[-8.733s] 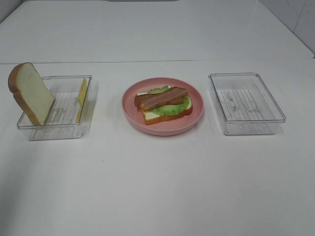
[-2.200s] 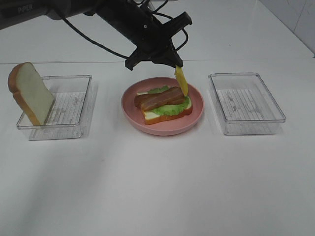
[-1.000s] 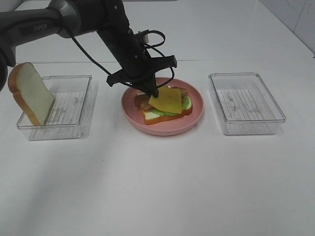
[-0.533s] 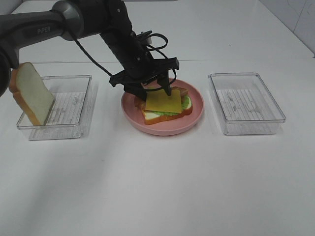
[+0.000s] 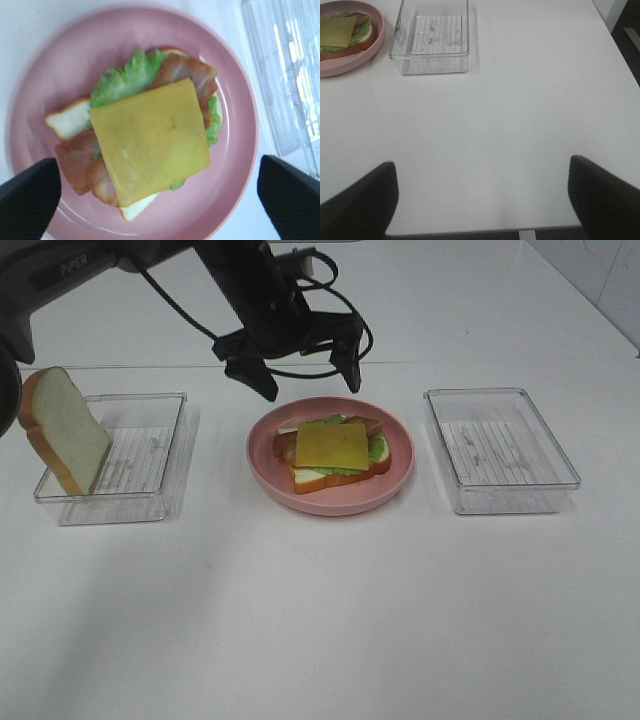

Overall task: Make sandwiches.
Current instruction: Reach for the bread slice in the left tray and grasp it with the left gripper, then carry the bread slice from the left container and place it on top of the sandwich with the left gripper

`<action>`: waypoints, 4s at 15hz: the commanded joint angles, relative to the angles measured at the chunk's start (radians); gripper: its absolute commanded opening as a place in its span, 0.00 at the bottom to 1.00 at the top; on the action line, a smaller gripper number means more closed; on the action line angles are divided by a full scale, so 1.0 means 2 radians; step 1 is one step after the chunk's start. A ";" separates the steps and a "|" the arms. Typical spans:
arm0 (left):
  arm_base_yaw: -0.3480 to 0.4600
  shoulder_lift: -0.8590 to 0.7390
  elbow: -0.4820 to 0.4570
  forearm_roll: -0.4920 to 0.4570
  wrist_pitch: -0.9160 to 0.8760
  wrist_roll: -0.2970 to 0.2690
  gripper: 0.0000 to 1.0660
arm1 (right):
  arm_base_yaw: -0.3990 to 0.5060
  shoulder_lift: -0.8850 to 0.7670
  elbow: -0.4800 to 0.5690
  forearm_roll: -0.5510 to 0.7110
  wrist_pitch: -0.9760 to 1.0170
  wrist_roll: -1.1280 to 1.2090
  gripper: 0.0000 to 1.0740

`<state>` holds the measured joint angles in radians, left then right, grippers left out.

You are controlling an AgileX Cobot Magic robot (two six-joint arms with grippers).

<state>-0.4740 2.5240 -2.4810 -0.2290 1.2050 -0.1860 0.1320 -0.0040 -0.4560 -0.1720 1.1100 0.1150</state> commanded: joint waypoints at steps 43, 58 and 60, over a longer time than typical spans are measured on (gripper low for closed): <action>0.256 -0.147 0.345 0.017 -0.050 0.115 0.90 | -0.002 -0.015 0.001 -0.001 -0.002 -0.005 0.84; 0.251 -0.193 0.309 -0.006 -0.029 0.100 0.00 | -0.002 -0.015 0.001 -0.001 -0.002 -0.005 0.84; 0.241 -0.201 0.287 -0.019 -0.025 0.101 0.00 | -0.002 -0.015 0.001 -0.001 -0.002 -0.005 0.84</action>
<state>-0.0050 2.1270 -1.9360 -0.2510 1.1510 0.0210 0.1320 -0.0040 -0.4560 -0.1720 1.1100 0.1150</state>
